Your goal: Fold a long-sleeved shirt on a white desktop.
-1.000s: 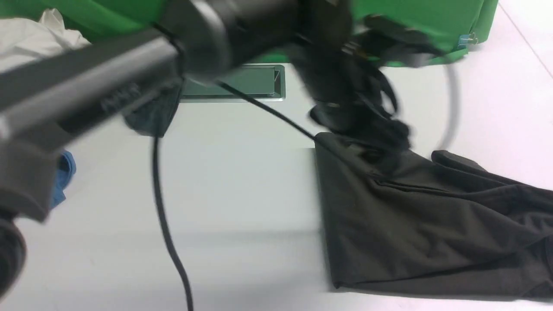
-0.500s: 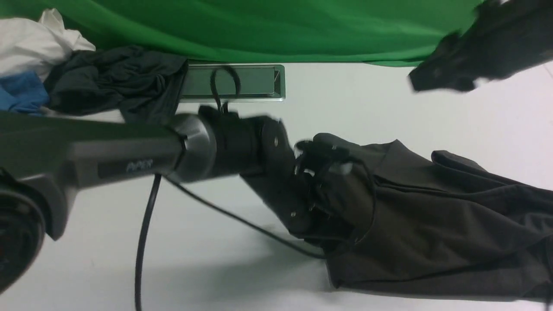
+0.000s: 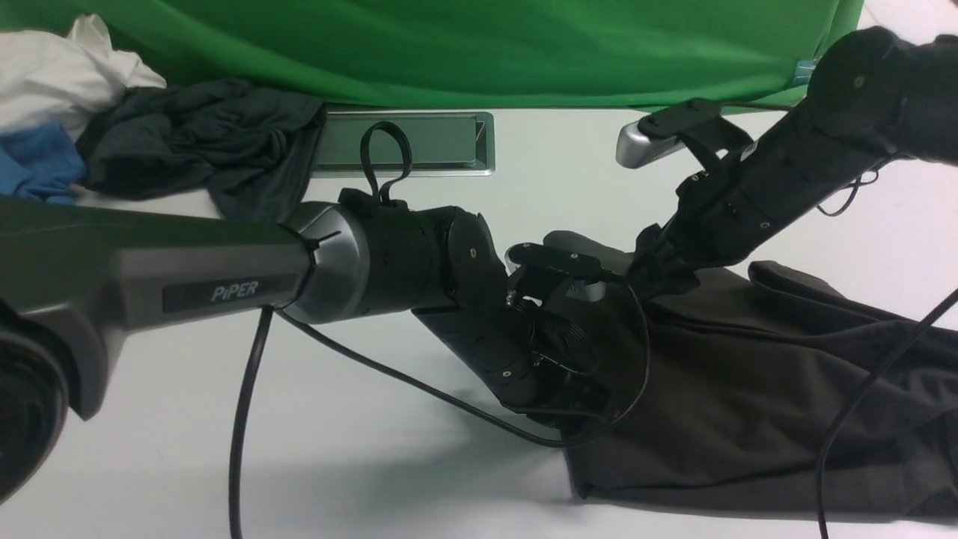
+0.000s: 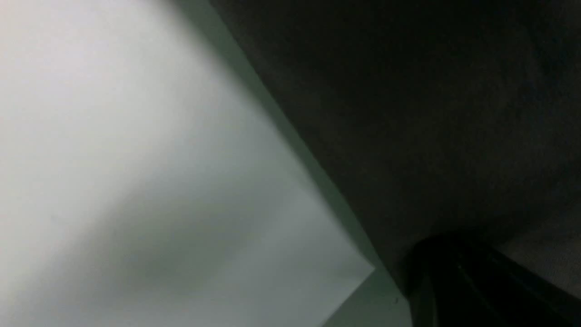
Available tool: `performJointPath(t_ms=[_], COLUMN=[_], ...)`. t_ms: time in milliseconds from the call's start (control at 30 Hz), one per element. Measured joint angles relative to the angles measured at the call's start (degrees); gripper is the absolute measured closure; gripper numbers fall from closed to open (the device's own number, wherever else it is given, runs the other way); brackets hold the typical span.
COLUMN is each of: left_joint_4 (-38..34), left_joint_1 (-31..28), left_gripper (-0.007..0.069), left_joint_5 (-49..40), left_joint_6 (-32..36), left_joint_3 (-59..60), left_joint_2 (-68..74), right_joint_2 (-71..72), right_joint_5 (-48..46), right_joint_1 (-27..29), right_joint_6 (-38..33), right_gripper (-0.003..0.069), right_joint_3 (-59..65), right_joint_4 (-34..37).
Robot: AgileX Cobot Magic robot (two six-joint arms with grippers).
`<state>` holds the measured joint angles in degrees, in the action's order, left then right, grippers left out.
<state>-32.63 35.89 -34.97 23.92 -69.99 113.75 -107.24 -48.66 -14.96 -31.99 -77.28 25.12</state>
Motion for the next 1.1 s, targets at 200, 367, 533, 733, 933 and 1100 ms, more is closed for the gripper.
performJointPath(t_ms=[200, 367, 533, 733, 933, 1100], left_joint_4=[0.05, 0.11, 0.11, 0.16, 0.18, 0.32], left_joint_1=[0.0, 0.0, 0.0, 0.0, 0.0, 0.0], left_gripper=[0.0606, 0.0606, 0.0606, 0.0606, 0.0606, 0.0606], left_joint_5=[0.07, 0.07, 0.07, 0.28, 1.2, 1.38], left_joint_6=[0.0, 0.14, 0.2, 0.26, 0.26, 0.26], left_joint_3=[0.0, 0.0, 0.0, 0.0, 0.0, 0.0], left_joint_2=[0.0, 0.0, 0.0, 0.0, 0.12, 0.18], right_joint_2=[-1.31, -4.66, -5.22, -4.74, -1.22, 1.49], right_joint_5=[0.11, -0.13, -0.45, -1.15, -2.22, -1.92], right_joint_1=[0.09, 0.16, 0.31, 1.05, 3.75, 9.18], right_joint_6=[0.91, 2.68, 2.81, 4.47, 5.19, 4.86], right_gripper=[0.0151, 0.0169, 0.0429, 0.0596, 0.0596, 0.0596], right_joint_3=[0.0, 0.0, 0.0, 0.0, 0.0, 0.0], right_joint_4=[-1.73, -3.93, -4.12, -4.06, -3.57, -4.25])
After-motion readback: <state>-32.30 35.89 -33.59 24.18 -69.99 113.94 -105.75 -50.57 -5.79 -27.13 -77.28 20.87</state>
